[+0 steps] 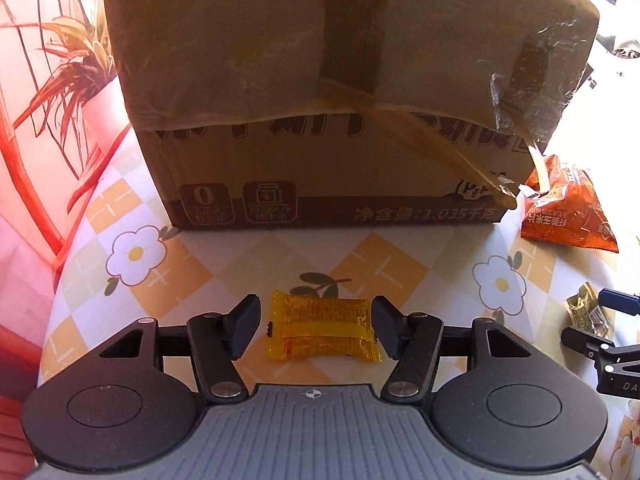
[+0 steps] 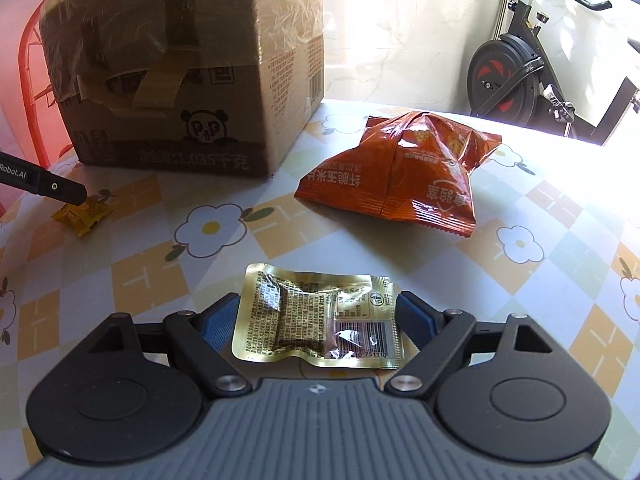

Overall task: Organize snacks
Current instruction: 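Move the left gripper to the yellow cake while the right gripper reaches the gold packet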

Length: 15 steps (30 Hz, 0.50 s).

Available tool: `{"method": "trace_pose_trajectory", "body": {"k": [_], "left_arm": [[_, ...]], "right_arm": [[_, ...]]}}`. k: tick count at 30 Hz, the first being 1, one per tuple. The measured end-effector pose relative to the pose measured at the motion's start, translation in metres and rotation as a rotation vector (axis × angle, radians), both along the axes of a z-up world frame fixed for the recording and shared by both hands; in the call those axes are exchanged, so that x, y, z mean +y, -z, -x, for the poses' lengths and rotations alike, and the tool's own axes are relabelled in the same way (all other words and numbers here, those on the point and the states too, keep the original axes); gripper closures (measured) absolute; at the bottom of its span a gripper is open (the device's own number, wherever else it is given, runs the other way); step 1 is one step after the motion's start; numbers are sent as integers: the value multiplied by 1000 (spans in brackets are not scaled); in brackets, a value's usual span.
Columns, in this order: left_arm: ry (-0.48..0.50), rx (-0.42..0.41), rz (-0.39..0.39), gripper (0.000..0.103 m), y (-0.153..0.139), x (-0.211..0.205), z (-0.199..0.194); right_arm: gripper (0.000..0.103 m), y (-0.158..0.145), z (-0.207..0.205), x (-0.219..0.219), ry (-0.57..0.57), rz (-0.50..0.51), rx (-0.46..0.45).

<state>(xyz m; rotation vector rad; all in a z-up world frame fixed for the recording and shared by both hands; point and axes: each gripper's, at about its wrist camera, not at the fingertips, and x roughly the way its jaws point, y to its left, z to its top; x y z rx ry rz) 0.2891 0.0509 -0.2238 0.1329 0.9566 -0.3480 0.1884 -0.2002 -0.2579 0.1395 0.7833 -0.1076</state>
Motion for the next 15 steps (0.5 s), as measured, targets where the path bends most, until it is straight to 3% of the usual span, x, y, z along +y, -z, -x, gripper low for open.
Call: {"method": "trace_pose_trajectory", "body": {"k": [7, 15], "left_arm": [[-34, 13, 4, 35, 21, -12, 1], [37, 31, 12, 35, 23, -58, 16]], "right_arm": [[18, -1, 7, -12, 36, -16, -1], [18, -1, 18, -27, 73, -31, -4]]}}
